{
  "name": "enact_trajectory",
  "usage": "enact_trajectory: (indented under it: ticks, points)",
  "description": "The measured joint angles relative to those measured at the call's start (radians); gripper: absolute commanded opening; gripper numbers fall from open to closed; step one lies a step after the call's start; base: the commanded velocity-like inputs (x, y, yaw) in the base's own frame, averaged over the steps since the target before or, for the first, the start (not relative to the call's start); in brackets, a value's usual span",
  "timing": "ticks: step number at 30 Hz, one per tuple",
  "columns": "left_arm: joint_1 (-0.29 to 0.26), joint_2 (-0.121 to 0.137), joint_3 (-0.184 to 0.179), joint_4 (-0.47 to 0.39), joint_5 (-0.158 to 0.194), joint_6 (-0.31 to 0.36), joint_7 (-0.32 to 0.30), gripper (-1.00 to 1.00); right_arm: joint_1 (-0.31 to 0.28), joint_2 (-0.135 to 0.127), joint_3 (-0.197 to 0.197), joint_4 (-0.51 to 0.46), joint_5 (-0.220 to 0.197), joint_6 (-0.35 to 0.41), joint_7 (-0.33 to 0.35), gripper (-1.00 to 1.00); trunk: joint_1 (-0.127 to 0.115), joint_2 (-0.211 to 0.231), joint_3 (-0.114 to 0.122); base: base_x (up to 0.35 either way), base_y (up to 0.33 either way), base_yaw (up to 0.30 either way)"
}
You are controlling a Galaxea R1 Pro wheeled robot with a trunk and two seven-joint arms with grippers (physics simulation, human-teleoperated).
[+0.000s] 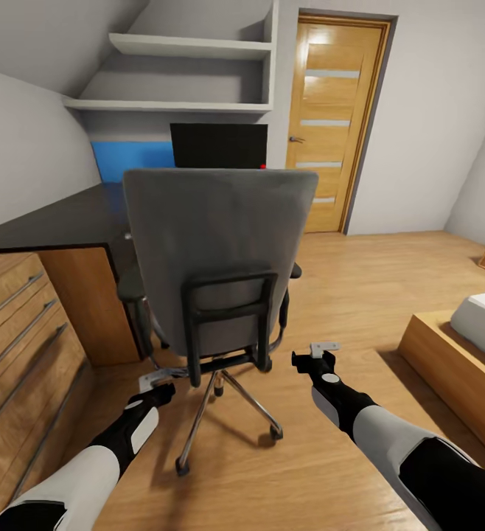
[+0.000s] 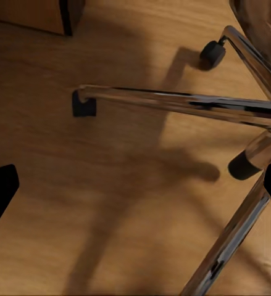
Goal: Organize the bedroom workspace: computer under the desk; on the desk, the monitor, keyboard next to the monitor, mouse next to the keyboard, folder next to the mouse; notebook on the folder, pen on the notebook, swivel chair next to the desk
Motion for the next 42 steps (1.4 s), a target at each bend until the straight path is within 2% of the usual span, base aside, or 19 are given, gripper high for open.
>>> enact_trajectory:
  ticks: [12, 16, 21, 31, 37, 42]
  points:
    - [0.0, 0.0, 0.0, 0.0, 0.001, 0.002, 0.0, 1.0, 0.0, 0.002, 0.001, -0.001, 0.0, -0.001, -0.002, 1.0, 0.0, 0.0, 0.0, -0.254, -0.048, -0.002]
    - [0.0, 0.0, 0.0, 0.0, 0.001, 0.002, 0.0, 1.0, 0.0, 0.014, 0.004, -0.001, -0.001, -0.014, -0.002, 1.0, 0.0, 0.0, 0.0, -0.126, -0.19, 0.016]
    - [0.0, 0.0, 0.0, 0.0, 0.001, 0.003, 0.0, 1.0, 0.0, 0.036, 0.005, 0.003, -0.002, -0.047, -0.003, 1.0, 0.0, 0.0, 0.001, -0.016, -0.03, 0.189]
    - [0.0, -0.001, -0.001, 0.0, 0.001, 0.002, 0.0, 1.0, 0.001, 0.041, 0.006, 0.002, -0.003, -0.051, -0.002, 1.0, 0.0, 0.0, 0.005, -0.004, -0.015, 0.244]
    - [0.0, -0.006, -0.011, 0.007, -0.02, 0.002, -0.004, 1.0, 0.001, 0.042, 0.006, 0.001, 0.005, -0.051, -0.001, 1.0, 0.0, 0.0, 0.005, -0.087, -0.229, 0.072]
    - [0.0, -0.007, -0.014, 0.009, -0.037, 0.002, -0.003, 1.0, 0.002, 0.042, 0.005, 0.001, 0.036, -0.051, -0.001, 1.0, 0.0, 0.0, 0.005, -0.084, -0.295, 0.015]
